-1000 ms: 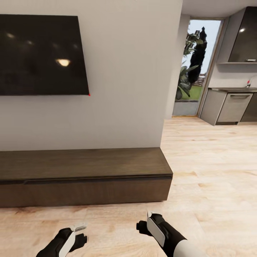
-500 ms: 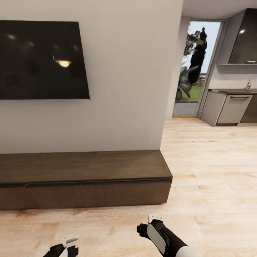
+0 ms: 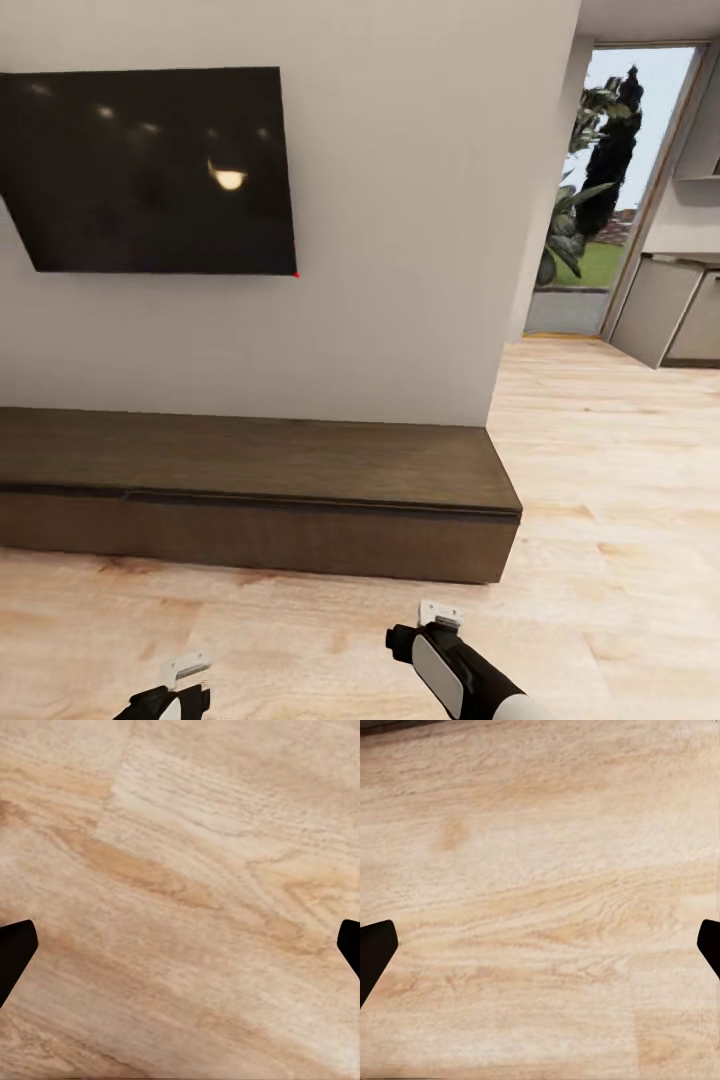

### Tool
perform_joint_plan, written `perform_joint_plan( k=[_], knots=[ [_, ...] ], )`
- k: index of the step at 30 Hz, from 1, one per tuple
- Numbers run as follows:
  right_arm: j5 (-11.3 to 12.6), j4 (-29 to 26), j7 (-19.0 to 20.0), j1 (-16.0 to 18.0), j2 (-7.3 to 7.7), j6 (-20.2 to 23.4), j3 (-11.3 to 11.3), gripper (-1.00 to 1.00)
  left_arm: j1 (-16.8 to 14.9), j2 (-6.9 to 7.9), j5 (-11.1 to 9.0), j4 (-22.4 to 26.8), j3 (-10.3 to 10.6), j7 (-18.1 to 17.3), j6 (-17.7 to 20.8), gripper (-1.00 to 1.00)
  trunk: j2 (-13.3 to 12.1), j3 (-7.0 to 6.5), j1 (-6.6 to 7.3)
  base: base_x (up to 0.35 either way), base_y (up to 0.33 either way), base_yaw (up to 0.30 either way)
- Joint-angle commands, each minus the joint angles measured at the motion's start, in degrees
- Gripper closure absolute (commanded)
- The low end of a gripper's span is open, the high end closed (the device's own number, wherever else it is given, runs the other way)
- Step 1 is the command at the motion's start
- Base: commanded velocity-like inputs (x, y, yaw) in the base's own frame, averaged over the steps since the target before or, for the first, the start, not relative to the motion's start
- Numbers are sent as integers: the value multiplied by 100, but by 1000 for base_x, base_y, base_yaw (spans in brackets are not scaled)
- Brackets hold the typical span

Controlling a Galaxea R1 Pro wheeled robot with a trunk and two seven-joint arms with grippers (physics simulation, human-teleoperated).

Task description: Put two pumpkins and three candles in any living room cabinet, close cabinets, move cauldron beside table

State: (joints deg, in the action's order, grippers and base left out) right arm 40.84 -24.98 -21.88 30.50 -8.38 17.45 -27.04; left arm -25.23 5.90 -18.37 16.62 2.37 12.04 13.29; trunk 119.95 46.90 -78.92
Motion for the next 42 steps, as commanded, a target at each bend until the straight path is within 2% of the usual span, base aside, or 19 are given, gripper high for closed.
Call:
perform_joint_plan(
  k=[1, 42],
  knots=[
    [-4, 1, 0, 0, -2, -2, -1, -100, 0, 0, 0, 0, 0, 0, -1, -100, 0, 0, 0, 0, 0, 292],
    [-25, 11, 9, 1, 10, -22, -5, -100, 9, -14, 3, -1, 0, 0, -115, -100, 0, 12, 0, 0, 0, 292]
  ],
)
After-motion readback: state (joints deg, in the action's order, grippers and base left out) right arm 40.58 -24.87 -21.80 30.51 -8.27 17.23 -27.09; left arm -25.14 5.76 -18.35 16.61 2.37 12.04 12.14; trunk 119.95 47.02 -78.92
